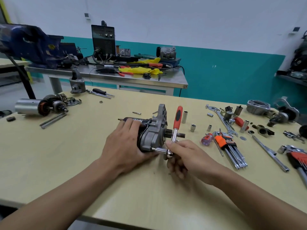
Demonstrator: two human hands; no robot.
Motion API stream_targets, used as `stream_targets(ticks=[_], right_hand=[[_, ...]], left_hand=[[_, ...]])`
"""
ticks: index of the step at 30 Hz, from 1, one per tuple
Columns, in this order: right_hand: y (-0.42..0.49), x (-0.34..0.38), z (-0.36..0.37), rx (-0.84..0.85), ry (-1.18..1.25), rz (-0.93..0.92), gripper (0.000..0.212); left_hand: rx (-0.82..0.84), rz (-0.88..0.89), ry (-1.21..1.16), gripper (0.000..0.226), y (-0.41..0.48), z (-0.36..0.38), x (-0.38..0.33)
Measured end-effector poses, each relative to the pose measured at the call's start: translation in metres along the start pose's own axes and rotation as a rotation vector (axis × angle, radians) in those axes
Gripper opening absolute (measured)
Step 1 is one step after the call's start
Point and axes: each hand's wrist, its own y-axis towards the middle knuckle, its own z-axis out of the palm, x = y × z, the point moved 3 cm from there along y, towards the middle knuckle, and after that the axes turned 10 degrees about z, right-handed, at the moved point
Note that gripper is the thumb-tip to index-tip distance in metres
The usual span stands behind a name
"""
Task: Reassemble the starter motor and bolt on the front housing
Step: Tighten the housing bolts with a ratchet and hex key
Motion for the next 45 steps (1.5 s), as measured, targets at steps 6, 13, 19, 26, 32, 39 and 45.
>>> stream_targets(ticks=[6, 13, 19, 26, 32, 39, 45], right_hand=[[-0.007, 0.003, -0.007, -0.022, -0.214, -0.156, 0.028], [-0.01, 0.013, -0.013, -0.244, -0.73, -0.516, 0.013], [-0.01, 0.012, -0.015, -0.318, -0.889, -0.542, 0.017], [-0.009, 0.015, -0.012, -0.182, -0.597, -0.319, 0.027], [-0.006, 0.016, -0.008, 0.028, 0.113, 0.163, 0.033], [-0.012, 0.024, -0.018, -0.264, -1.176, -0.608, 0.021], [-0.002, 0.02, -0.014, -0.076, -0.279, -0.077, 0.027]], left_hand=[[-0.013, 0.006, -0.059, 0.075, -0.001, 0.002, 0.002], [0.064, 0.0, -0.108, 0.075, -0.005, 0.003, -0.003], [0.164, -0.06, -0.076, 0.075, -0.004, 0.004, -0.007], [0.177, -0.067, -0.052, 0.072, -0.003, 0.004, -0.009], [0.192, -0.072, -0.037, 0.073, -0.001, 0.004, -0.011], [0.203, -0.084, -0.026, 0.066, -0.001, 0.006, -0.012], [0.192, -0.08, -0.013, 0.067, -0.001, 0.007, -0.011]])
